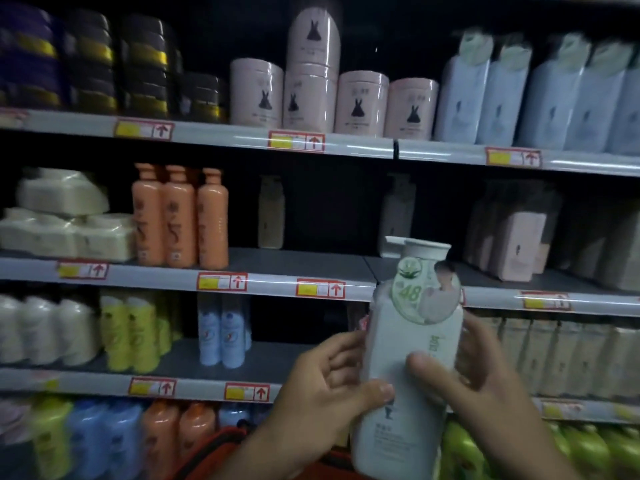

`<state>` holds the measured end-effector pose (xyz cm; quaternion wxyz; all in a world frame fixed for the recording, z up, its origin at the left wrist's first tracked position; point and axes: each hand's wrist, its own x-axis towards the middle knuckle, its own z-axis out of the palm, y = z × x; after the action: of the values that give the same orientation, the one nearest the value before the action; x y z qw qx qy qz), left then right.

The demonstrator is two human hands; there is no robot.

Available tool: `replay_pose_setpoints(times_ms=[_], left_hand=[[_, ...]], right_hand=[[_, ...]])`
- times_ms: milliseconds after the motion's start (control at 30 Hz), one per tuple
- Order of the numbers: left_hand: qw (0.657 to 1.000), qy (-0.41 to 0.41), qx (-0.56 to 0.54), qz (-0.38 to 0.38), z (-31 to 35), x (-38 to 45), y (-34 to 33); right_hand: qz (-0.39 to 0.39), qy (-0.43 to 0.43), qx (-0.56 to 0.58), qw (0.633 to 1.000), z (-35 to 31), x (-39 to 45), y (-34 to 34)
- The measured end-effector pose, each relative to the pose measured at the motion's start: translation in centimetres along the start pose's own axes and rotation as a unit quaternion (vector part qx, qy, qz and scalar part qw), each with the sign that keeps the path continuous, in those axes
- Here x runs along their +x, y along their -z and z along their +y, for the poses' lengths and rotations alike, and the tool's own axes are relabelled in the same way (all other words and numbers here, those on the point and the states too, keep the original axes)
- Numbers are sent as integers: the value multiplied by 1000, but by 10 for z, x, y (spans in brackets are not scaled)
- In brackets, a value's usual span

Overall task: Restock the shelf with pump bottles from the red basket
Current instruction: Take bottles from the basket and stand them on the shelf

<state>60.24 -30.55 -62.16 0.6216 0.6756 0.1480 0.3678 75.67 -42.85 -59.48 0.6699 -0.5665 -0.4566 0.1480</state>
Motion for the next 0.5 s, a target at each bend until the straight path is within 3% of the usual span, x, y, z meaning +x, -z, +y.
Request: replay_pose_setpoints(times_ms=[267, 500], left_hand=[[999, 44, -21, 23, 10, 12, 5], [999, 36, -1, 12, 15, 55, -5]], right_hand=[[-38, -55, -16, 998, 9, 6, -1], [-2, -40, 3, 999, 19, 35, 6]])
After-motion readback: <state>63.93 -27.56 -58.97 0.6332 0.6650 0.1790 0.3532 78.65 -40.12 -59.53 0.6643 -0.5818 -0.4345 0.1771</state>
